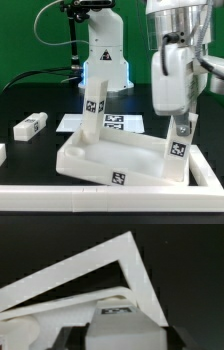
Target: Assemble desk
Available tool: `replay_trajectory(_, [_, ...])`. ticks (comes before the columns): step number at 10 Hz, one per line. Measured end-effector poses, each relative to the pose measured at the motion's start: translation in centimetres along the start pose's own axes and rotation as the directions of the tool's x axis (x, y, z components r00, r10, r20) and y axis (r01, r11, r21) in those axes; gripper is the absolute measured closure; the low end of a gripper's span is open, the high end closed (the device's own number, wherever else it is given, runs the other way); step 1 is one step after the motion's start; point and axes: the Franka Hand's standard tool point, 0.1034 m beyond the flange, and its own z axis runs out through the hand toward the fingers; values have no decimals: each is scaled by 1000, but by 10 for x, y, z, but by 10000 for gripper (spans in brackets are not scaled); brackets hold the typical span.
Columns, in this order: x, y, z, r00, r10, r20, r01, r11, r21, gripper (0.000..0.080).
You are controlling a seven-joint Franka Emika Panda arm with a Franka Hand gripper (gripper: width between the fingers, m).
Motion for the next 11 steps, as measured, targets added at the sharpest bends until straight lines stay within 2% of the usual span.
replay_trajectory(2, [0, 0, 0, 1000, -19, 0, 19, 1000, 0, 480])
replay_trajectory(3, [0, 0, 0, 1000, -20, 0, 20, 1000, 0, 303])
replay_trajectory(4, [-1, 0, -1, 999, -38, 1, 38, 999, 0, 303])
replay_trajectory(5, [-2, -1, -8, 996, -84, 9, 84, 996, 3, 184])
replay_trajectory(8, [11, -20, -51, 987, -152, 42, 150, 987, 60, 152])
replay_trajectory(9, [15, -21, -50, 989, -139, 45, 136, 989, 62, 151])
replay_trajectory(11, [13, -18, -47, 989, -144, 43, 142, 988, 58, 151])
